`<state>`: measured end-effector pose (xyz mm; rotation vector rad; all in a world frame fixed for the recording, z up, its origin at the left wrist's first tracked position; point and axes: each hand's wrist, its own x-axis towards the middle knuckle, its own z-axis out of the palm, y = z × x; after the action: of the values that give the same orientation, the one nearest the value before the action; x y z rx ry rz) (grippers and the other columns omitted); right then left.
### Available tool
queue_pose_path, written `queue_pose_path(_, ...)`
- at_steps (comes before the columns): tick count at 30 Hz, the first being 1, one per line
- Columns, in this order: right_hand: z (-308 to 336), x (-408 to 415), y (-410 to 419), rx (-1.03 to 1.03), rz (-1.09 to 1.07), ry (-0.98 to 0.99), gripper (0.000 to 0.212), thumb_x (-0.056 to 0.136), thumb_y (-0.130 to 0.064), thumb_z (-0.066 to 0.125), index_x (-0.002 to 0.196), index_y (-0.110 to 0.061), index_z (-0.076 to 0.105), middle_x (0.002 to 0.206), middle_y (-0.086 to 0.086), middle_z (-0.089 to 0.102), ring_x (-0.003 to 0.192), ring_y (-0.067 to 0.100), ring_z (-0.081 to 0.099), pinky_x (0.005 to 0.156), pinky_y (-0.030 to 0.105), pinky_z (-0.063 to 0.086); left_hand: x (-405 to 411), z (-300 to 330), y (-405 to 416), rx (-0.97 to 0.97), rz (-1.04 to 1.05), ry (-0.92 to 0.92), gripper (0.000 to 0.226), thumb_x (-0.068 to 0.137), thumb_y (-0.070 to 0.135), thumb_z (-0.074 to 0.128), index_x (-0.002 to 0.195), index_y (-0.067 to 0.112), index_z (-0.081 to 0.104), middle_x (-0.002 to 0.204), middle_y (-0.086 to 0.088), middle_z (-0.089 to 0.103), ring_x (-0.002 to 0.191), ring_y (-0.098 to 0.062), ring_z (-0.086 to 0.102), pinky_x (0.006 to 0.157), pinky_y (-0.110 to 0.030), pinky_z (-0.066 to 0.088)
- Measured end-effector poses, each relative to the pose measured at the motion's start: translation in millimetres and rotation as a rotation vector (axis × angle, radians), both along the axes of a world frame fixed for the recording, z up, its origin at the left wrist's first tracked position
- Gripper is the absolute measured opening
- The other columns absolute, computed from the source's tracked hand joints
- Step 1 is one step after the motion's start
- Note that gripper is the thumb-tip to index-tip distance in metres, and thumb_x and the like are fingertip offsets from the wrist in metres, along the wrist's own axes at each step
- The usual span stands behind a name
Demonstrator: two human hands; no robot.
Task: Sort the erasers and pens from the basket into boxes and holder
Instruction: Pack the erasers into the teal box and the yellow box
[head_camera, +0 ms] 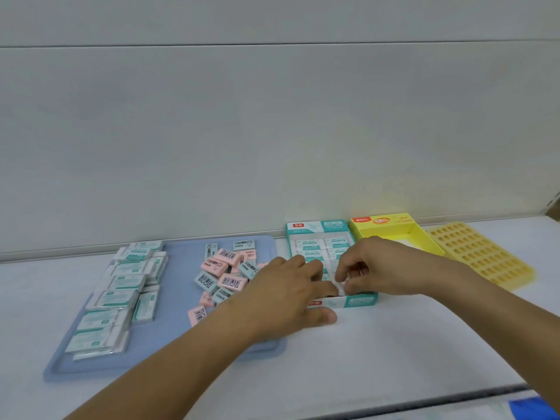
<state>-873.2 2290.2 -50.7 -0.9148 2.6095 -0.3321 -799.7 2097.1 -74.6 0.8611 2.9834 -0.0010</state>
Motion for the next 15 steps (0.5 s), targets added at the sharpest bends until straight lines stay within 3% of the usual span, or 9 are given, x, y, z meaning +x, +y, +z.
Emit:
queue_pose_path(6, 3, 0, -7, 0.163, 0.057, 0.062, 0.015, 0.083, -0.016, 0.066, 0.086, -0.03, 0.07, 0.074, -0.015, 0.057, 0.07, 0.005, 0.052, 0.065, 0.028, 0.048, -8, 0, -4, 0.005, -0.038, 0.028, 0.04, 0.097, 0.056, 0.038, 0.127, 0.034, 0.051, 0.113, 0.004, 0.05, 0.102, -0.017, 0.046, 0.082, -0.035, 0.037)
queue_pose_path(11, -1, 2, 4, 0.012, 0.014, -0.013, 0.015, 0.083, -0.016, 0.069, 0.089, -0.027, 0.078, 0.076, -0.022, 0.063, 0.074, 0.0, 0.058, 0.068, 0.021, 0.05, -3, -10, -12, 0.14, 0.017, 0.005, 0.034, 0.096, 0.042, 0.05, 0.127, 0.032, 0.059, 0.124, 0.008, 0.056, 0.113, -0.015, 0.048, 0.089, -0.033, 0.04)
queue_pose_path(15, 2, 3, -2, 0.118, 0.046, 0.069, 0.017, 0.088, -0.024, 0.062, 0.095, -0.033, 0.075, 0.084, -0.024, 0.062, 0.084, 0.003, 0.059, 0.077, 0.031, 0.053, 1, -16, -11, 0.219, 0.031, 0.039, 0.035, 0.094, 0.038, 0.054, 0.126, 0.026, 0.063, 0.127, 0.004, 0.058, 0.117, -0.017, 0.049, 0.095, -0.037, 0.041)
